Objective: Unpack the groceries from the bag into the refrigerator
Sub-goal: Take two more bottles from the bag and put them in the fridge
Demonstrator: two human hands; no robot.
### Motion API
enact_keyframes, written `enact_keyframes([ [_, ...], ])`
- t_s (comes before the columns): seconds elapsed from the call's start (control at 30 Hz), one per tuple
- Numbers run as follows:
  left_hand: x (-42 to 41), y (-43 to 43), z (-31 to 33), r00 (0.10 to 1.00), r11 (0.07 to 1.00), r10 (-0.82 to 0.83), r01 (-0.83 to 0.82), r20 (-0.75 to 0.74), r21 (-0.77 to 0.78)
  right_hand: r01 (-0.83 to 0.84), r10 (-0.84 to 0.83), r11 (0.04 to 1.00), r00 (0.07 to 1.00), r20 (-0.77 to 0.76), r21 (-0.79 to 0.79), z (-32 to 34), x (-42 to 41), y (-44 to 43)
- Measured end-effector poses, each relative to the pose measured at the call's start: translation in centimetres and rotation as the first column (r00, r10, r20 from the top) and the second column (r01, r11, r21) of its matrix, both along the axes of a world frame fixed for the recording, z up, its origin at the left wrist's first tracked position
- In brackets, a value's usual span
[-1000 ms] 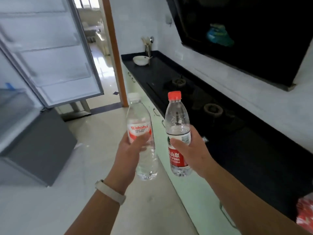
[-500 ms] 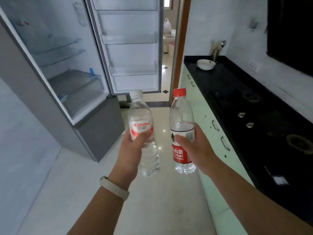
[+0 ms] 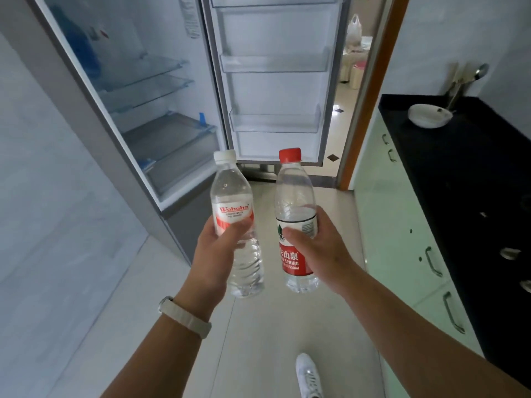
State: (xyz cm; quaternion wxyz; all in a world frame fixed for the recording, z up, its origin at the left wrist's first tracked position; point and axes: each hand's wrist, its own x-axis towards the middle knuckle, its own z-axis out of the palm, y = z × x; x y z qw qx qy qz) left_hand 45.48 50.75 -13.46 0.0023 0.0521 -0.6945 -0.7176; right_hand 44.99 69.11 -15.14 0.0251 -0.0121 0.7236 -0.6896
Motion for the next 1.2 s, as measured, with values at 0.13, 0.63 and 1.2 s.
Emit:
enact_keyframes([
  [0.13,-5.7,3.0,0.9,1.0,1.0,0.019,-0.019,-0.008,-0.008,-0.039,0.039,0.999,0.999,0.0,-0.024,0.4,-6.5,2.8],
  [0.63,-18.2,7.9,2.7,0.989,0.988,0.147,-0.148,-0.032,-0.031,-0.159,0.155,0.98,0.987,-0.049,-0.118,1.6,-22.2,7.6],
  [1.2,-33.1,-2.1,1.3,0.964,0.96,0.264,-0.26,-0.028,0.099,-0.237,0.237,0.972,0.971,-0.042,0.007,1.4,-37.5,-1.8],
])
